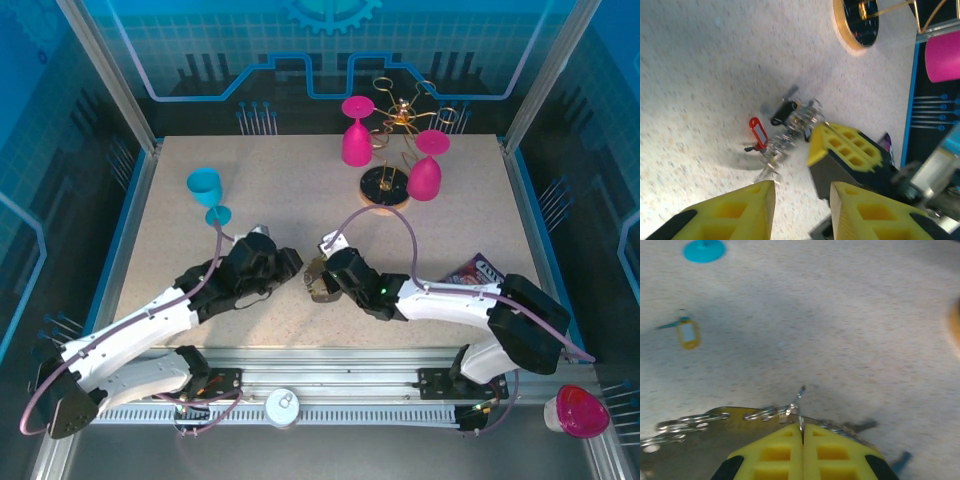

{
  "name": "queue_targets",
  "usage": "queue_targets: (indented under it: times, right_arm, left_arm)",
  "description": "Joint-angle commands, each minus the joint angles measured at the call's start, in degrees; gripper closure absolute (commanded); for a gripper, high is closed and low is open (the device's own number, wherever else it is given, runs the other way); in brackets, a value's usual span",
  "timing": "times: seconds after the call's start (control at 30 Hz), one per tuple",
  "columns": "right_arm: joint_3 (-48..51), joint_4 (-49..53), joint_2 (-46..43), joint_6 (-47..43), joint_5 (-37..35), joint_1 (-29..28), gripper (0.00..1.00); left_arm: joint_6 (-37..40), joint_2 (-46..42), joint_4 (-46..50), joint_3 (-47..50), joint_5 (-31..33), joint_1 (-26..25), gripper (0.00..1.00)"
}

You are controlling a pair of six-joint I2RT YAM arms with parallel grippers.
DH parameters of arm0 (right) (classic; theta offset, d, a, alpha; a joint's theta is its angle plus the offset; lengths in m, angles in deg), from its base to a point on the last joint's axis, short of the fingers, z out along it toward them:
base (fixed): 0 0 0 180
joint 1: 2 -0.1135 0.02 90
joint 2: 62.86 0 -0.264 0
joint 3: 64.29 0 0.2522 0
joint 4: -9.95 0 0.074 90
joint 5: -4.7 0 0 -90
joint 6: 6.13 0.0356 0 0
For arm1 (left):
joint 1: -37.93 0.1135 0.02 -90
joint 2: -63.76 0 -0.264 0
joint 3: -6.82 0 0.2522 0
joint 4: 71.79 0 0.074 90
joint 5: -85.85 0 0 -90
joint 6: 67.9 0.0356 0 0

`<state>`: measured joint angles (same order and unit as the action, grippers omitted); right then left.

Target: Put the keys on the keyring

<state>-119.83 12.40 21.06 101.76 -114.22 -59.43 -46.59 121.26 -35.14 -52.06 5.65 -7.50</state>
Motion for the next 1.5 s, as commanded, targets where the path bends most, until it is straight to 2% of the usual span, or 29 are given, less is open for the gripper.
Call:
queue_targets:
  times: [0.0, 0.1, 0.23, 0.37, 0.8, 1.47]
  right_arm:
    - [5.83, -13.67, 0.19, -0.12, 12.05, -1.07, 1.00]
    - [9.96, -22.33, 0.37, -2.51, 17.00, -1.16, 1.00]
    - [11.43, -25.73, 0.75, -4.06, 19.04, -1.13, 1.00]
    - [14.53, -33.29, 1.76, -7.77, 22.23, -1.33, 1.00]
    - [16.38, -35.88, 2.54, -15.42, 24.49, -2.03, 1.00]
    - [16.07, -34.42, 2.83, -22.54, 19.93, -5.30, 1.00]
  left_arm:
    - [-8.87, -0.59, 0.68, 1.54, 1.90, -2.69, 0.68]
    - [-11.29, -0.97, 0.40, 2.81, 2.96, -3.61, 0.72]
    - [-15.39, -1.09, 0.04, 3.82, 3.66, -3.62, 0.75]
    - [-21.77, -0.31, 1.68, 4.49, 3.25, -3.68, 0.79]
    - [-40.06, 2.42, 1.33, 7.29, -0.58, -3.58, 0.76]
    - [-43.02, 5.07, 2.26, 4.95, -4.04, -3.15, 0.76]
